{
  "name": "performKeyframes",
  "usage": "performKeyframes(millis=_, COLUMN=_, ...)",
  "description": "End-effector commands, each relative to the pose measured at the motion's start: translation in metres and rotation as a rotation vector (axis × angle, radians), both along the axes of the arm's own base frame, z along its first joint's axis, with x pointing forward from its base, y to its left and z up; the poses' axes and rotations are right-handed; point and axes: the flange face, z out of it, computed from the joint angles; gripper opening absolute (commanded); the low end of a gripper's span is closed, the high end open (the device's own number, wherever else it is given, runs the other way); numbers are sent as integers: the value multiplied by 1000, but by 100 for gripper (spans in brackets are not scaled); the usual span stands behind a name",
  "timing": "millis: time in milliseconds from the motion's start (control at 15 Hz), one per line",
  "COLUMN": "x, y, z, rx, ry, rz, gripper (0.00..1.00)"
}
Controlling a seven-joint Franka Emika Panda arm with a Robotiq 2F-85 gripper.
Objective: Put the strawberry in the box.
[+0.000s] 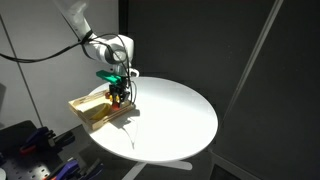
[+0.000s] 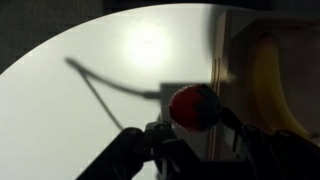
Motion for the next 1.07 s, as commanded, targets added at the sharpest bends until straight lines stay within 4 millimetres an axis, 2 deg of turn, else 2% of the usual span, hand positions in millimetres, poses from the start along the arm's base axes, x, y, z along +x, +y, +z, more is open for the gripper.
performKeyframes(millis=0, x=16, y=19, z=-10, rx=0, ry=-4, rz=-23, gripper=27)
performKeyframes(millis=533, x=37, y=54, z=-27, rx=18, ry=-69, rz=-45, gripper=27)
performKeyframes(millis=800, x=41, y=62, z=-29, rx=38, ry=-115, rz=-42, gripper=27)
performKeyframes(millis=1000, x=43, y=61, z=-28, rx=45, ry=-142, rz=-45, gripper=27)
